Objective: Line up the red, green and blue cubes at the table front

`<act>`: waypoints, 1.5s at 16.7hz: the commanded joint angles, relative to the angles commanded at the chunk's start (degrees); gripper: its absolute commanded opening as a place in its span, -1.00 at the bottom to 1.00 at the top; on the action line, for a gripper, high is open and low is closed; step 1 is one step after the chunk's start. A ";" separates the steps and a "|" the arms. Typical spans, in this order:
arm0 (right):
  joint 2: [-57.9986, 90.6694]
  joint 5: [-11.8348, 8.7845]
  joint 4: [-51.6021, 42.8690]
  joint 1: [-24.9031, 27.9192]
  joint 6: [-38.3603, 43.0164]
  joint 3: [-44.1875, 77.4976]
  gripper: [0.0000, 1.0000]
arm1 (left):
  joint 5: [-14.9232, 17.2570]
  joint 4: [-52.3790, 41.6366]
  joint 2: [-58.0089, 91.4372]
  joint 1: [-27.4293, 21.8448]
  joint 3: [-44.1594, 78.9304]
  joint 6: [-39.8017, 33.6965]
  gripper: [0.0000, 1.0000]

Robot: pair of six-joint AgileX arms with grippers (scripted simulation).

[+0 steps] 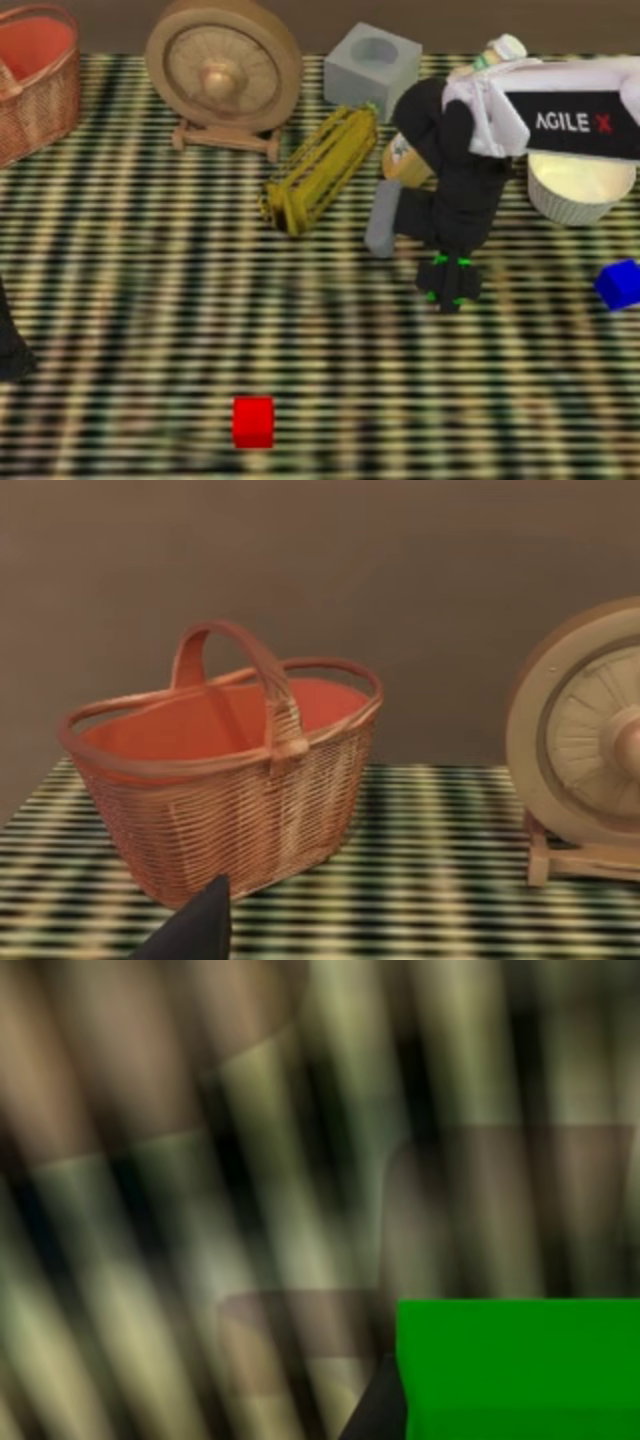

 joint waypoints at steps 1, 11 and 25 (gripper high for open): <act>0.00 0.00 0.00 0.00 0.00 0.00 -1.00 | 0.00 0.00 0.00 0.00 0.00 0.00 1.00; -5.86 -0.38 -13.22 0.43 0.38 7.36 -1.00 | 0.00 0.00 0.00 0.00 0.00 0.00 1.00; -15.35 -0.42 -11.89 19.68 10.03 -3.24 -1.00 | 0.00 0.00 0.00 0.00 0.00 0.00 1.00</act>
